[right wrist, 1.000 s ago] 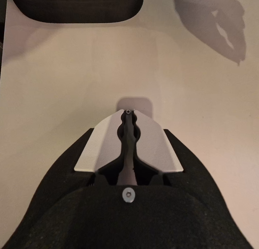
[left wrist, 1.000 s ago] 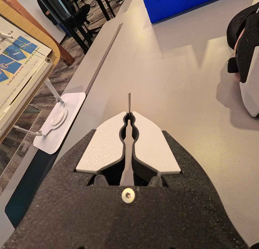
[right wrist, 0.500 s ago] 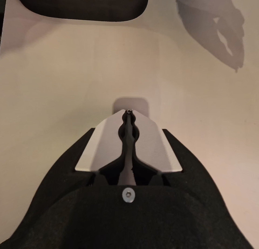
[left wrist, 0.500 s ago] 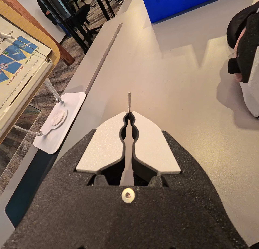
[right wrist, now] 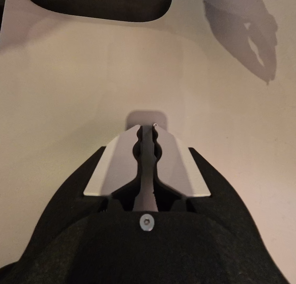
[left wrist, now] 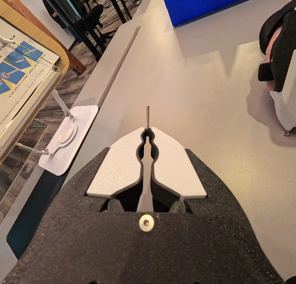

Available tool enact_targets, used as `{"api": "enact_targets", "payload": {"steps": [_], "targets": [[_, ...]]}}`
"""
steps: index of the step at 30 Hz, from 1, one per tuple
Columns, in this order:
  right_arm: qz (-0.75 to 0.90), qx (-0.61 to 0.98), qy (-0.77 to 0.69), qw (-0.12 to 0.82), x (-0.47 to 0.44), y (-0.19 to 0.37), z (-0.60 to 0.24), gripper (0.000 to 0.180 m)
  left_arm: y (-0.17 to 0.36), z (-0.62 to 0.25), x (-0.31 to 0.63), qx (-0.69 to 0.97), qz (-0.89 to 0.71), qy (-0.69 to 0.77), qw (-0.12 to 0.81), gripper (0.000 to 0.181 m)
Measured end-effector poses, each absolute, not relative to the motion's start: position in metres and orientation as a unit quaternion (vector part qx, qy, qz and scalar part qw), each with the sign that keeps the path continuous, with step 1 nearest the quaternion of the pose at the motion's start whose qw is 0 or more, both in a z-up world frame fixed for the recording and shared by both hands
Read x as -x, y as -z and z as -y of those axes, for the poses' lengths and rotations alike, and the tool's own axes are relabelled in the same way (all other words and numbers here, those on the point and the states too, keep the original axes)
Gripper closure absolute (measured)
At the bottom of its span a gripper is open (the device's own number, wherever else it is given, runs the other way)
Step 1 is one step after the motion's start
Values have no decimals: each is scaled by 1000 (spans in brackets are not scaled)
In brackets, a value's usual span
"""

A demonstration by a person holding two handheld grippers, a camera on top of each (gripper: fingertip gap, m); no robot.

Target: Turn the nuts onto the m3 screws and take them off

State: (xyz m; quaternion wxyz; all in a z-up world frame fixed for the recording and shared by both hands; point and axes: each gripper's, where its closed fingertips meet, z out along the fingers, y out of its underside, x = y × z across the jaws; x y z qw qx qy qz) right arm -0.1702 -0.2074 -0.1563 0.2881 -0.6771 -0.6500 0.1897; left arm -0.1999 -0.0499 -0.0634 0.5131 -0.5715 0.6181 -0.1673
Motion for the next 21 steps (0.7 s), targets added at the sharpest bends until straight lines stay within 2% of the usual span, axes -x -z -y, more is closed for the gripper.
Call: {"api": "enact_targets", "payload": {"steps": [21], "targets": [[646,676,-223,274,172,156,200,172,65,50,200,572,-619,167,511,179]]}}
